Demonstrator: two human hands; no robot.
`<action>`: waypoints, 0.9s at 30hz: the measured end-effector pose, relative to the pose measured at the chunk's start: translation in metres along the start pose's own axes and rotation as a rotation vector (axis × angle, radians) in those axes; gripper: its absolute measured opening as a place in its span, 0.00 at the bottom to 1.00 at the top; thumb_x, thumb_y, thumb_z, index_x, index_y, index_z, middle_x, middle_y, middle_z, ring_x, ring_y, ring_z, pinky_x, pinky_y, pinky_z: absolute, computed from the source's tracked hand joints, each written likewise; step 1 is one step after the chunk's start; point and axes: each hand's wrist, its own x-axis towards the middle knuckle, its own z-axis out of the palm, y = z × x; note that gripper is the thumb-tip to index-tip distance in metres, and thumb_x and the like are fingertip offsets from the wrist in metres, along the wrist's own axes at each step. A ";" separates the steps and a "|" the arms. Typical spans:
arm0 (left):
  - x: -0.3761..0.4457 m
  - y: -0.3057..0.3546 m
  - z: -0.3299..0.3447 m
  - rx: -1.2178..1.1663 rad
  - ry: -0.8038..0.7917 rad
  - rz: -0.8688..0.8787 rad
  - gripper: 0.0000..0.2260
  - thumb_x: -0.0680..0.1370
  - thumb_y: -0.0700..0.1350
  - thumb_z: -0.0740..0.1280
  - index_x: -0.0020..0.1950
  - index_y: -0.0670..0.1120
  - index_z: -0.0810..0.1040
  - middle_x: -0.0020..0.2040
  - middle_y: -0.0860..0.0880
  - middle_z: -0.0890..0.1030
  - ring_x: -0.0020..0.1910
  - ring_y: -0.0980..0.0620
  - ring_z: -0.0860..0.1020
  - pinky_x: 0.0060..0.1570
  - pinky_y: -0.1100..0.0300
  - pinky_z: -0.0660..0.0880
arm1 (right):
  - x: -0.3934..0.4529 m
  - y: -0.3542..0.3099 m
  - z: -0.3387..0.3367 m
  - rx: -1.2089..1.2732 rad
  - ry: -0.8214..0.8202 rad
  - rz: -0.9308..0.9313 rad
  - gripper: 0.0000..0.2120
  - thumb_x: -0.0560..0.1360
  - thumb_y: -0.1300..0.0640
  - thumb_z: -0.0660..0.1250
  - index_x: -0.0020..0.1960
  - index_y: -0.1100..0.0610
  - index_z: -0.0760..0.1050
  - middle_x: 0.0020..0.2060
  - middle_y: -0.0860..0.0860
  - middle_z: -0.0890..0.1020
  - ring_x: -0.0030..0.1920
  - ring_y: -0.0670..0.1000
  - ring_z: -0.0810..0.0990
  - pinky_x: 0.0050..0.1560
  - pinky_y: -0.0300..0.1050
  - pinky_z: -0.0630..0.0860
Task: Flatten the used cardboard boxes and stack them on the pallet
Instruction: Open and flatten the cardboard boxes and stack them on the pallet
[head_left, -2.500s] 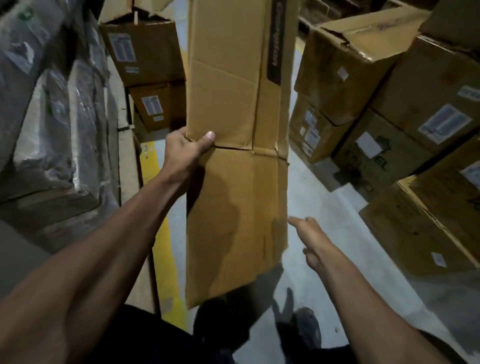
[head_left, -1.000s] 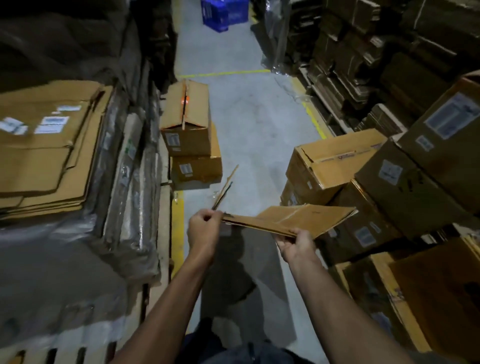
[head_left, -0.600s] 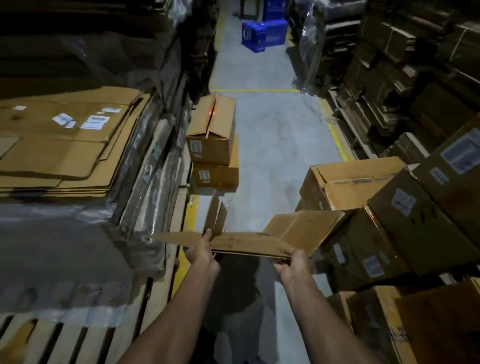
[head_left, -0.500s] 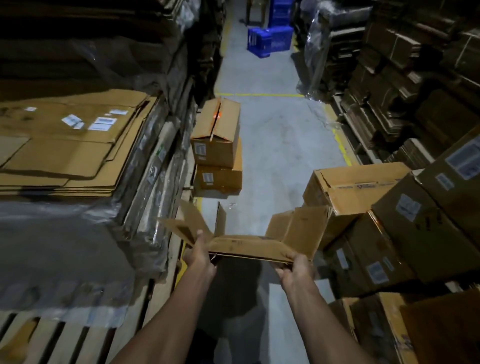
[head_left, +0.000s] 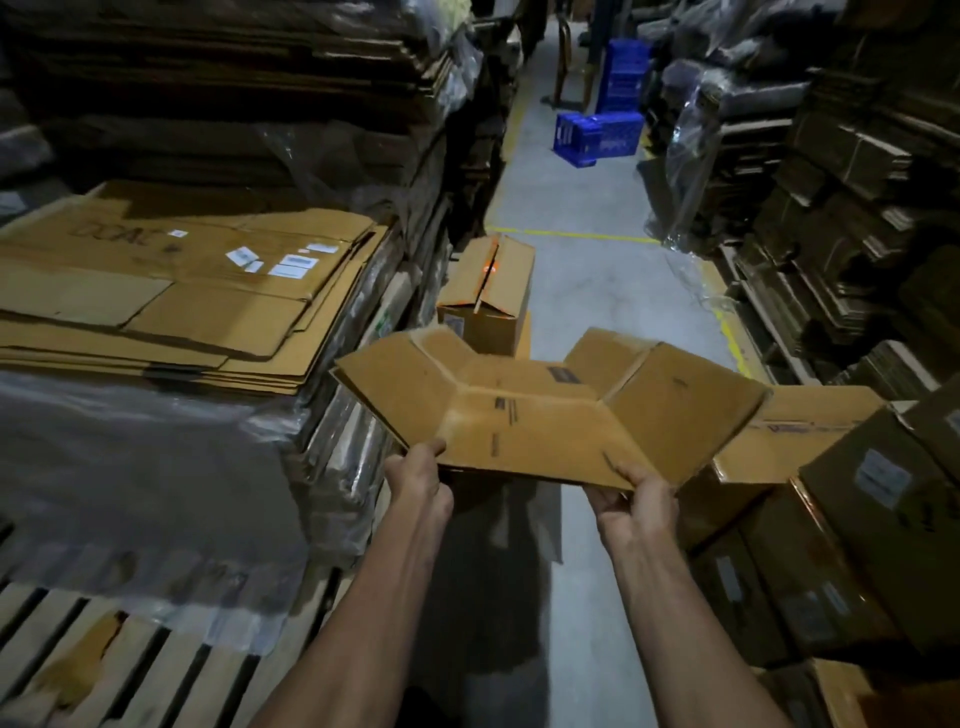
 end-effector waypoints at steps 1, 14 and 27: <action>-0.004 0.007 0.004 -0.024 -0.014 0.017 0.14 0.74 0.28 0.67 0.56 0.40 0.72 0.50 0.38 0.79 0.48 0.39 0.81 0.46 0.39 0.81 | -0.001 -0.002 0.008 0.012 -0.013 -0.009 0.20 0.75 0.73 0.63 0.62 0.56 0.72 0.59 0.61 0.79 0.57 0.64 0.81 0.54 0.65 0.80; 0.010 0.126 0.010 -0.273 -0.117 0.269 0.19 0.70 0.31 0.73 0.61 0.34 0.78 0.58 0.36 0.81 0.55 0.38 0.82 0.53 0.33 0.78 | -0.017 0.033 0.130 0.069 -0.307 0.044 0.20 0.76 0.72 0.62 0.67 0.62 0.73 0.54 0.60 0.83 0.44 0.58 0.86 0.37 0.57 0.84; 0.092 0.279 -0.030 -0.561 -0.092 0.424 0.21 0.76 0.29 0.67 0.69 0.34 0.74 0.62 0.36 0.80 0.50 0.41 0.82 0.30 0.46 0.82 | 0.010 0.177 0.307 -0.129 -0.467 0.280 0.08 0.78 0.70 0.62 0.43 0.62 0.74 0.32 0.56 0.83 0.29 0.54 0.83 0.27 0.47 0.81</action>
